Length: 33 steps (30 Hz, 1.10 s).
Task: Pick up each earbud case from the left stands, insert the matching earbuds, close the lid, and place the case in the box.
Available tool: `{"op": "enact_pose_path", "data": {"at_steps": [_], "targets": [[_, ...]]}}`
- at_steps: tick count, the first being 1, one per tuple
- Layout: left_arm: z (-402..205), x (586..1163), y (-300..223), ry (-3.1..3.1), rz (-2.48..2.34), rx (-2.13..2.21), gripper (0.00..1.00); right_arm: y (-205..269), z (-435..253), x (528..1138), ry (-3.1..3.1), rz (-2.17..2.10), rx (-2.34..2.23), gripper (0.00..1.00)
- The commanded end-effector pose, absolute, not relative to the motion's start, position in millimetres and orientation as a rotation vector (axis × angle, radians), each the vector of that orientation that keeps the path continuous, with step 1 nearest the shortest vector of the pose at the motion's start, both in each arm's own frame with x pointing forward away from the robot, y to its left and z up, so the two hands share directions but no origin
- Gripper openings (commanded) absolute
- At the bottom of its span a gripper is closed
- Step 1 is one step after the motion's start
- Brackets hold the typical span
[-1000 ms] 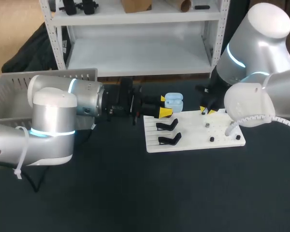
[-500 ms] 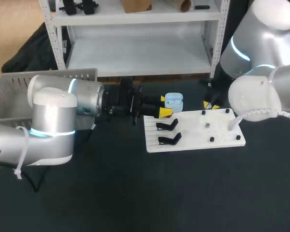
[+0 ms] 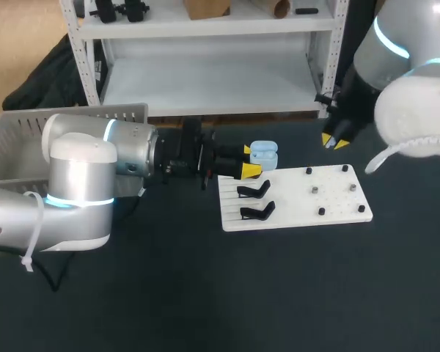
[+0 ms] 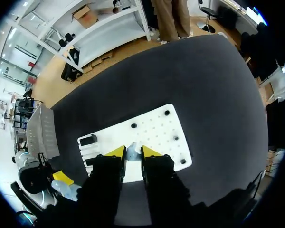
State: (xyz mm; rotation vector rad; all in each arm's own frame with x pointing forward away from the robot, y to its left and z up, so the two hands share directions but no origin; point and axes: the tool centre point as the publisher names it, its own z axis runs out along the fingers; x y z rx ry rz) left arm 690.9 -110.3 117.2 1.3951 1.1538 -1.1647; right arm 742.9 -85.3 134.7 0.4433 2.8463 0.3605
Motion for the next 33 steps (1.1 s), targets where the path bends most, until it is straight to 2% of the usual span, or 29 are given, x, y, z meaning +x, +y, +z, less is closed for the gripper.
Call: {"op": "enact_pose_path", "data": {"at_steps": [1, 14, 29, 33], "targets": [[116.4, 691.7, -110.1, 1.151, -1.166, 1.395, 0.00, -82.6, 181.8, 721.0, 2.852, 0.288, 0.468, 0.00], [116.4, 691.7, -110.1, 1.151, -1.166, 1.395, 0.00, -27.7, 217.9, 676.5, 2.880, 0.230, 0.225, 0.00], [116.4, 691.7, -110.1, 1.151, -1.166, 1.395, 0.00, -27.7, 217.9, 676.5, 2.880, 0.230, 0.225, 0.00], [116.4, 691.7, -110.1, 1.151, -1.166, 1.395, 0.00, -9.5, 219.8, 683.5, 2.870, 0.191, 0.102, 0.00]]}}
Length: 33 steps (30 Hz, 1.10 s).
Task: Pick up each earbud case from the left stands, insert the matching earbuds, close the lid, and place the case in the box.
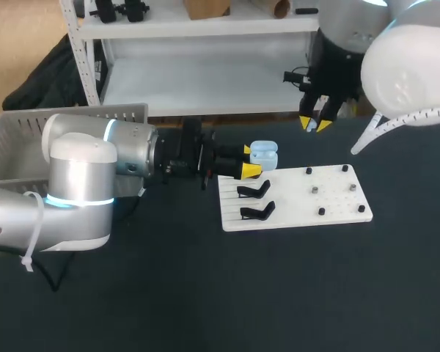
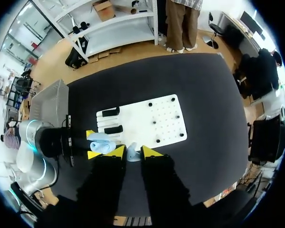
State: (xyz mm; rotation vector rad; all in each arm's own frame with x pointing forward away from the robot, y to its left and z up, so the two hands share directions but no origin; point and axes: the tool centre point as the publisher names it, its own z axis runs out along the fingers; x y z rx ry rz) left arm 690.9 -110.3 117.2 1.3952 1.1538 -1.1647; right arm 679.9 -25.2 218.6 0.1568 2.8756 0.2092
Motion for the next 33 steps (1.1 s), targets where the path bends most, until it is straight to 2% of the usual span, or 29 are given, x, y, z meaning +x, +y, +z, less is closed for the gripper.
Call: {"op": "enact_pose_path", "data": {"at_steps": [1, 14, 33], "targets": [[116.4, 691.7, -110.1, 1.151, -1.166, 1.395, 0.00, -5.1, 220.5, 685.1, 2.865, 0.183, 0.067, 0.00], [116.4, 691.7, -110.1, 1.151, -1.166, 1.395, 0.00, 32.3, 214.2, 688.4, 2.892, 0.155, -0.328, 0.00], [116.4, 691.7, -110.1, 1.151, -1.166, 1.395, 0.00, 50.5, 194.0, 672.9, 2.957, 0.183, -0.490, 0.00]]}}
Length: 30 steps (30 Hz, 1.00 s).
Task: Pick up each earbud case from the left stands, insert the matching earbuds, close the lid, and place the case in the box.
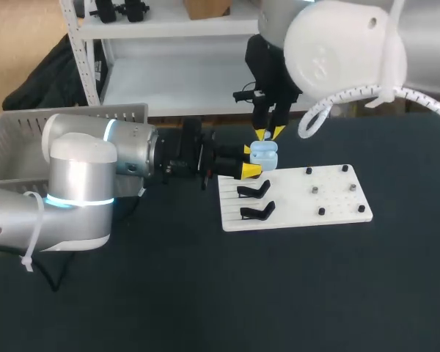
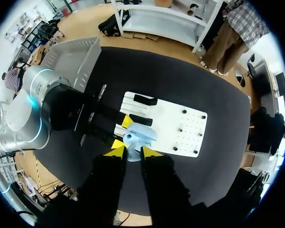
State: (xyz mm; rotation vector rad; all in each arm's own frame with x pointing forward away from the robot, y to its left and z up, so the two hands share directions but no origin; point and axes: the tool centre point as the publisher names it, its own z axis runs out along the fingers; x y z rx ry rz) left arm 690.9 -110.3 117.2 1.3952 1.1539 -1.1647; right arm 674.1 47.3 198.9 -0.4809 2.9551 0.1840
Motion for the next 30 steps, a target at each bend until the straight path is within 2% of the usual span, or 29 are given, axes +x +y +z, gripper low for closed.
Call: {"op": "enact_pose_path", "data": {"at_steps": [1, 30], "targets": [[116.4, 691.7, -110.1, 1.151, -1.166, 1.395, 0.00, 51.9, 192.5, 671.7, 2.957, 0.180, -0.494, 0.00], [116.4, 691.7, -110.1, 1.151, -1.166, 1.395, 0.00, 57.6, 176.3, 669.0, 2.971, 0.213, -0.496, 0.00]]}}
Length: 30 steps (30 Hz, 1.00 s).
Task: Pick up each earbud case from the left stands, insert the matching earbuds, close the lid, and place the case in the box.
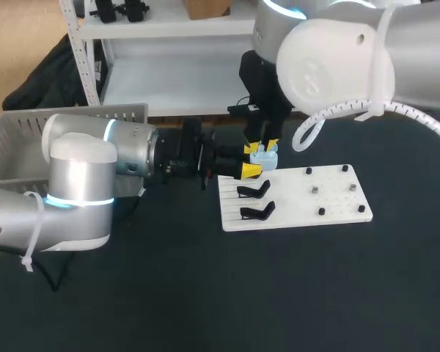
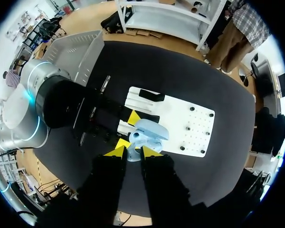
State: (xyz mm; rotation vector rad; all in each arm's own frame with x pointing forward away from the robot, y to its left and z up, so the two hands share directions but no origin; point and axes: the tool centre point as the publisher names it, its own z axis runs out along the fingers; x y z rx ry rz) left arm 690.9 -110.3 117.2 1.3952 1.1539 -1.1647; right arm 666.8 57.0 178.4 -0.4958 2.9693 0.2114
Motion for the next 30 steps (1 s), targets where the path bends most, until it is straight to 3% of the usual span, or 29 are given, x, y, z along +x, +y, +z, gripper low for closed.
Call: {"op": "enact_pose_path", "data": {"at_steps": [1, 30], "targets": [[116.4, 691.7, -110.1, 1.151, -1.166, 1.395, 0.00, 57.7, 175.6, 669.2, 2.973, 0.213, -0.495, 0.00], [116.4, 691.7, -110.1, 1.151, -1.166, 1.395, 0.00, 60.5, 171.9, 676.0, 2.983, 0.215, -0.498, 0.00]]}}
